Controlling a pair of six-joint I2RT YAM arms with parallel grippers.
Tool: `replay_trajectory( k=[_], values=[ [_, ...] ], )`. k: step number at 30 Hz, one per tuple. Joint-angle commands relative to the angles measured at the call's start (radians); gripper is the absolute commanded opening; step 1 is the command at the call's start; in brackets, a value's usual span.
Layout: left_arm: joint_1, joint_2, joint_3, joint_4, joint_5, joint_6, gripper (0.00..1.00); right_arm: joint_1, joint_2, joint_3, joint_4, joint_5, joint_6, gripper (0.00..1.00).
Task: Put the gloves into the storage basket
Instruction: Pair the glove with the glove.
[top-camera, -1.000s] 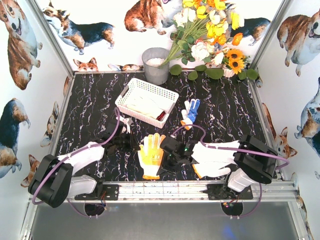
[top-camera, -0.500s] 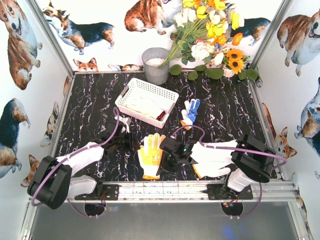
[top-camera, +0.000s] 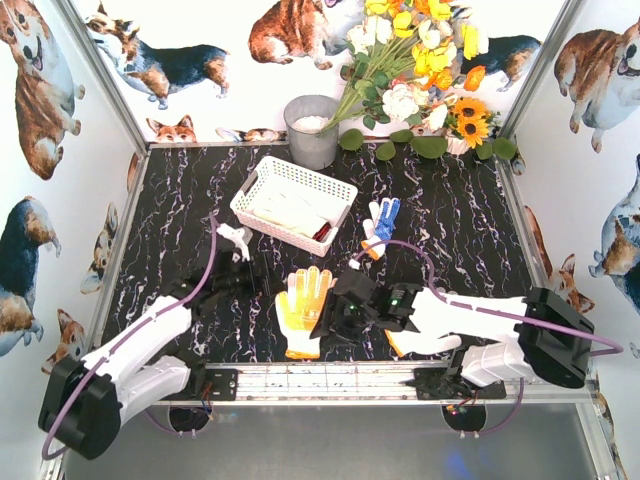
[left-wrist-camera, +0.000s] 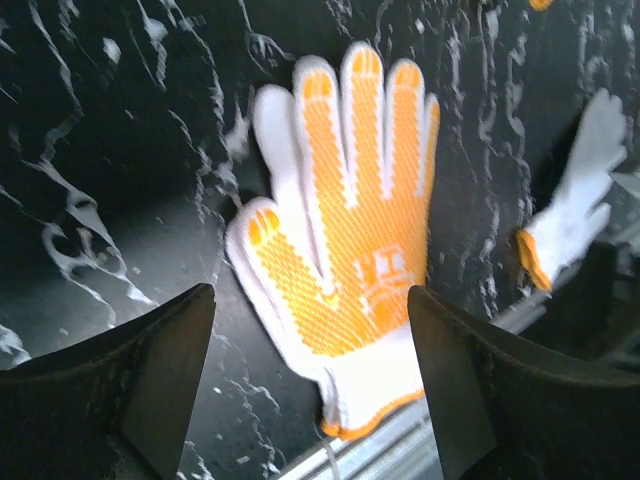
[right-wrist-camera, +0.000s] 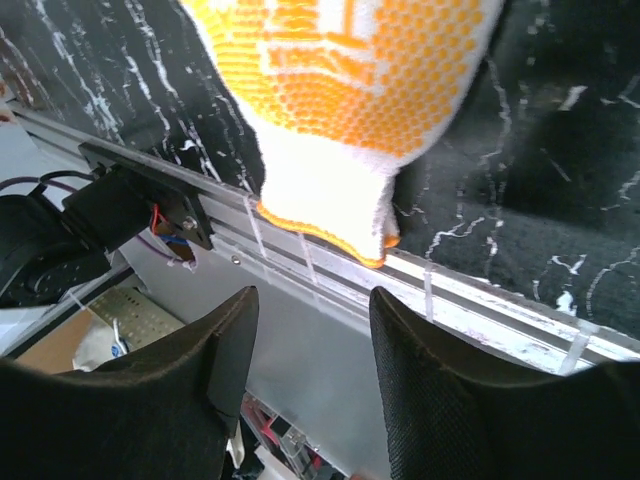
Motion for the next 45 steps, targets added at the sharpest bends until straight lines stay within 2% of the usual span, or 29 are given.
replay_trajectory(
  k=[1, 4, 8, 11, 19, 22, 28, 31, 37, 45],
  values=[
    [0.007, -0.053, -0.081, -0.016, 0.147, -0.11, 0.73, 0.0, -0.029, -0.061, 0.076, 0.055, 0.03, 0.48],
    [0.006, -0.075, -0.151, 0.042, 0.227, -0.189, 0.76, -0.002, -0.008, -0.077, 0.124, 0.053, 0.05, 0.45],
    [-0.002, -0.066, -0.205, 0.134, 0.267, -0.252, 0.77, -0.038, 0.017, -0.089, 0.164, 0.043, 0.053, 0.43],
    [-0.004, -0.021, -0.223, 0.177, 0.275, -0.26, 0.77, -0.074, 0.002, -0.117, 0.21, 0.056, 0.047, 0.44],
    [-0.008, 0.115, -0.239, 0.276, 0.274, -0.258, 0.72, -0.157, 0.026, -0.114, 0.202, 0.08, -0.034, 0.43],
    [-0.009, 0.137, -0.231, 0.281, 0.247, -0.252, 0.66, -0.176, 0.066, -0.088, 0.209, 0.078, -0.068, 0.36],
    [-0.009, 0.159, -0.241, 0.264, 0.183, -0.228, 0.57, -0.229, 0.166, -0.007, 0.145, 0.025, -0.164, 0.34],
    [-0.008, 0.181, -0.244, 0.28, 0.174, -0.229, 0.52, -0.237, 0.183, -0.008, 0.145, 0.026, -0.175, 0.34],
    [-0.009, 0.226, -0.237, 0.304, 0.163, -0.231, 0.41, -0.245, 0.225, 0.019, 0.148, 0.014, -0.194, 0.23],
    [-0.008, 0.265, -0.22, 0.296, 0.159, -0.213, 0.31, -0.245, 0.297, 0.063, 0.189, -0.039, -0.206, 0.16]
  ],
)
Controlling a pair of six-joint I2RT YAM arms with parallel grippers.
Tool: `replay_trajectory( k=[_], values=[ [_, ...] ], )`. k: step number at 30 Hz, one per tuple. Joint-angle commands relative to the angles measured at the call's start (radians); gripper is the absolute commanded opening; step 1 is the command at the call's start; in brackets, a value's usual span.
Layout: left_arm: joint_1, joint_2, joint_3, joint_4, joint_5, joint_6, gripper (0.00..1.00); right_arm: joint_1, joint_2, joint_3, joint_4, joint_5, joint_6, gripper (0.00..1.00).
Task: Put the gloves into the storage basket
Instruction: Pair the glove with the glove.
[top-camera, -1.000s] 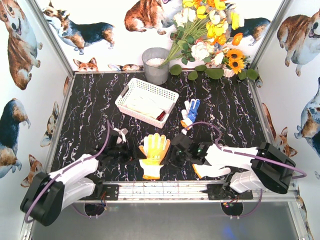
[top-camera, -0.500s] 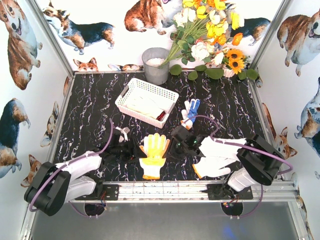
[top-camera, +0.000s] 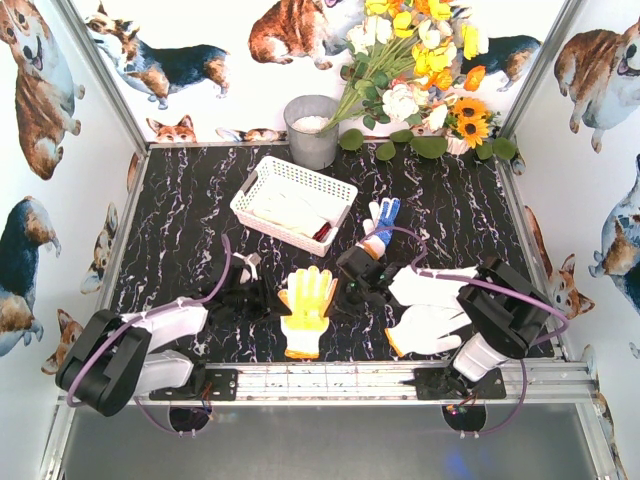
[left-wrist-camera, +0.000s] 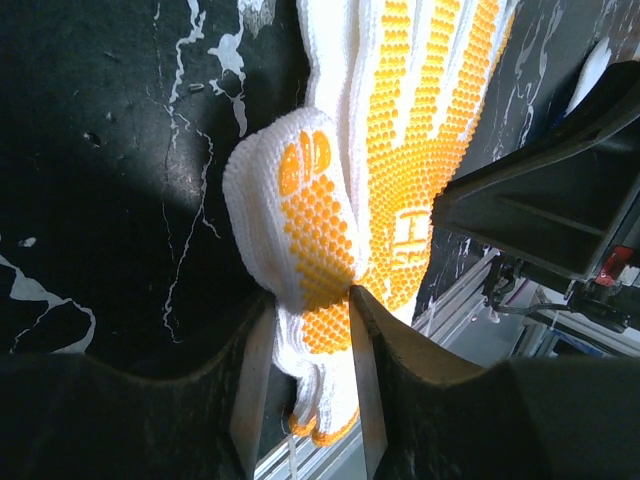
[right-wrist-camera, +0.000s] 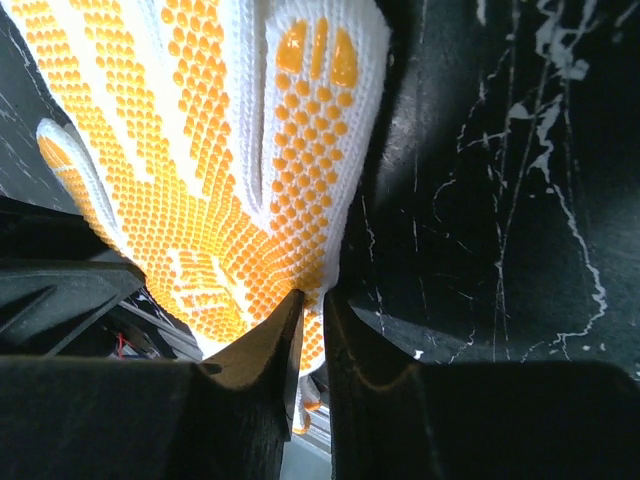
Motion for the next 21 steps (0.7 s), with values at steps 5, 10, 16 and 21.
replay_trajectory(
  k=[5, 10, 16, 21],
  values=[
    [0.002, 0.032, 0.006, -0.07, -0.084, 0.06, 0.18, -0.002, 0.053, 0.064, 0.051, -0.039, -0.034, 0.15],
    [0.002, -0.014, 0.023, -0.183, -0.14, 0.098, 0.1, -0.002, 0.033, 0.062, 0.015, -0.011, -0.041, 0.18],
    [0.002, -0.054, 0.028, -0.3, -0.189, 0.146, 0.13, -0.005, -0.009, 0.07, -0.046, 0.019, -0.06, 0.31],
    [0.002, -0.114, 0.049, -0.391, -0.245, 0.15, 0.37, -0.006, -0.093, 0.078, -0.104, 0.061, -0.084, 0.43]
  ],
)
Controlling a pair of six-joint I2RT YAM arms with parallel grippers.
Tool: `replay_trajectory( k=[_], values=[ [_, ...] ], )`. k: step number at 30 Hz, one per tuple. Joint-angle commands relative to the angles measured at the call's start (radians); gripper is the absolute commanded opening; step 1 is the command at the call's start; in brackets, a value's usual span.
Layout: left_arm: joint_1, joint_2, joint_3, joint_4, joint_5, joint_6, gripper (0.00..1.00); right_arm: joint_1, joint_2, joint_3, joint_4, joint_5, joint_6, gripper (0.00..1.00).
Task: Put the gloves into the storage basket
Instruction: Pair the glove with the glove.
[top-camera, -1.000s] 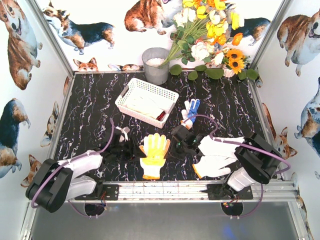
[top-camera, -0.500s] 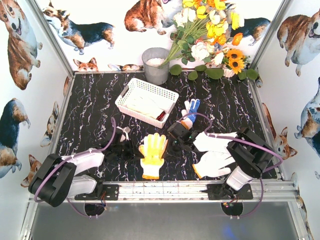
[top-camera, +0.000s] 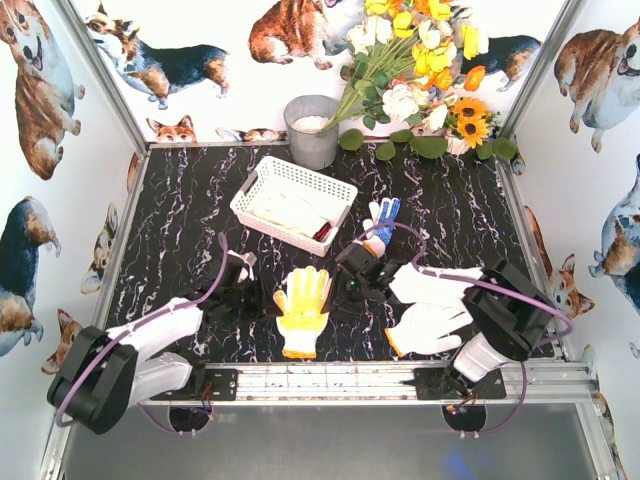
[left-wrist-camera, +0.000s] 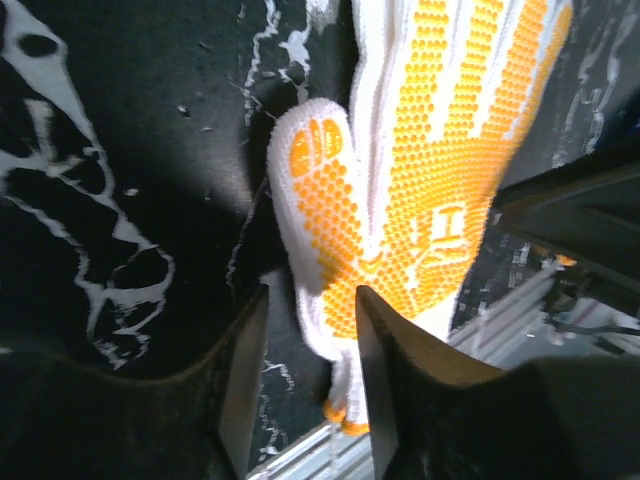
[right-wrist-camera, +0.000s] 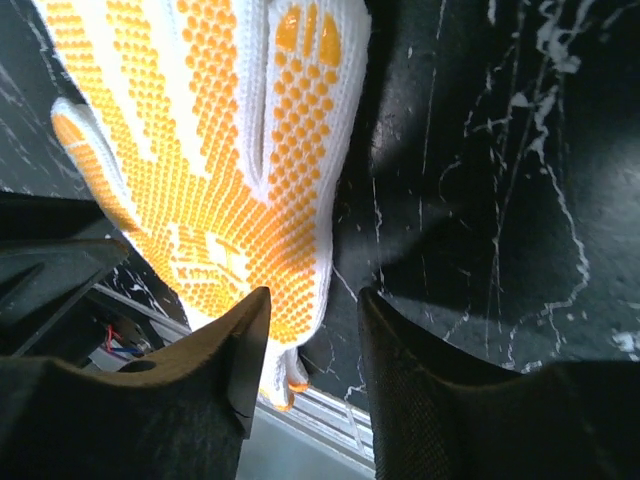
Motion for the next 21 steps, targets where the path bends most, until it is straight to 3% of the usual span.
replay_trajectory(
  k=[1, 4, 8, 21],
  values=[
    [0.003, -0.052, 0.013, -0.185, -0.139, 0.047, 0.43, -0.001, -0.105, 0.039, -0.06, 0.075, -0.04, 0.45],
    [0.003, -0.092, 0.069, -0.217, -0.17, 0.044, 0.51, -0.018, -0.142, 0.039, -0.078, 0.089, -0.062, 0.48],
    [0.003, -0.051, 0.172, -0.201, -0.188, 0.078, 0.52, -0.072, -0.152, 0.024, -0.057, 0.064, -0.089, 0.48],
    [0.003, 0.356, 0.464, -0.03, -0.079, 0.165, 0.33, -0.173, -0.049, 0.013, 0.129, -0.046, -0.073, 0.47]
  ],
)
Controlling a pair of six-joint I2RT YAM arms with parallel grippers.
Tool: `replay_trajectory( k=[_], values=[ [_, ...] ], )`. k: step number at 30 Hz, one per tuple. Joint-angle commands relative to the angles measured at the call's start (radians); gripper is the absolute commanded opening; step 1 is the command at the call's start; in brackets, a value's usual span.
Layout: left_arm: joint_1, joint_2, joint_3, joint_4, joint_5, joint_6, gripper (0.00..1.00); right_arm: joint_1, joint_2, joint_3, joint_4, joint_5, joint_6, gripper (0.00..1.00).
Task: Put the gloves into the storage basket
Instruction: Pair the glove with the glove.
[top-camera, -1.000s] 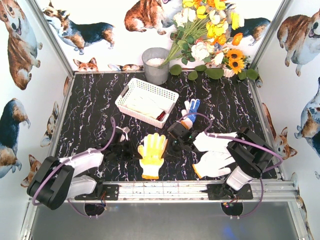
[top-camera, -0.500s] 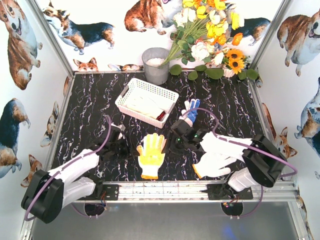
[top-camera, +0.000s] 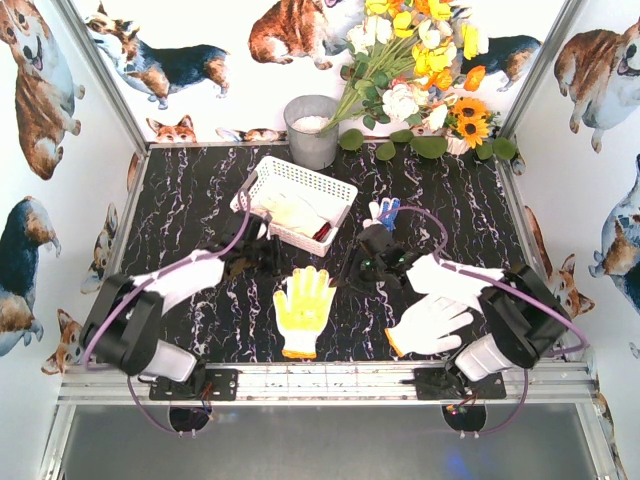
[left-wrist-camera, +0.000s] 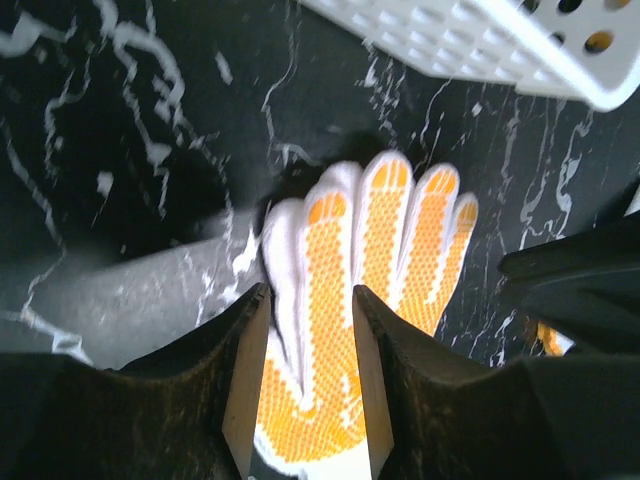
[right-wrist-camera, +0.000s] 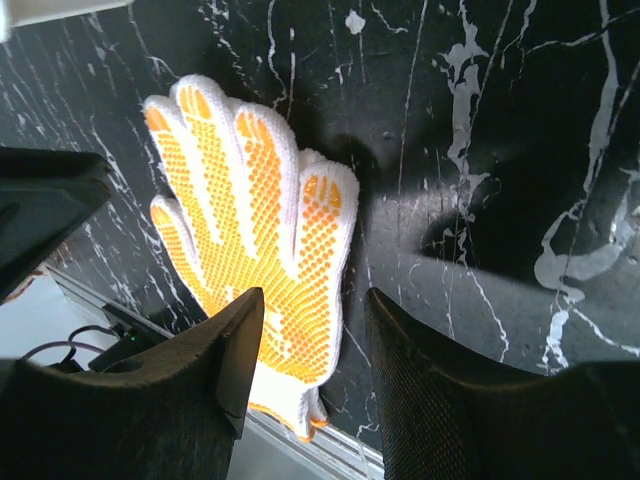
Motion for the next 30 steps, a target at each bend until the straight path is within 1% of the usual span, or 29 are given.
replay_trajectory(
  k=[1, 5, 10, 16, 18, 20, 27, 30],
  values=[
    [0.002, 0.079, 0.071, 0.085, 0.06, 0.044, 0.32, -0.008, 0.056, 0.024, 0.097, -0.039, 0.003, 0.47],
    [0.002, 0.141, 0.096, 0.117, 0.093, 0.06, 0.28, -0.012, 0.101, 0.036, 0.1, -0.058, -0.001, 0.46],
    [0.002, 0.208, 0.123, 0.117, 0.099, 0.1, 0.26, -0.018, 0.119, 0.019, 0.118, -0.061, 0.011, 0.46],
    [0.002, 0.249, 0.147, 0.093, 0.064, 0.169, 0.24, -0.02, 0.15, 0.016, 0.139, -0.083, 0.018, 0.46],
    [0.002, 0.259, 0.148, 0.092, 0.07, 0.181, 0.2, -0.02, 0.159, 0.016, 0.142, -0.086, 0.018, 0.45],
    [0.002, 0.266, 0.137, 0.102, 0.08, 0.181, 0.18, -0.02, 0.169, 0.016, 0.144, -0.089, 0.017, 0.45],
    [0.001, 0.27, 0.104, 0.149, 0.111, 0.163, 0.16, -0.02, 0.185, 0.009, 0.166, -0.089, 0.027, 0.45],
    [0.001, 0.282, 0.106, 0.153, 0.115, 0.16, 0.13, -0.021, 0.192, 0.01, 0.168, -0.086, 0.027, 0.45]
  ],
)
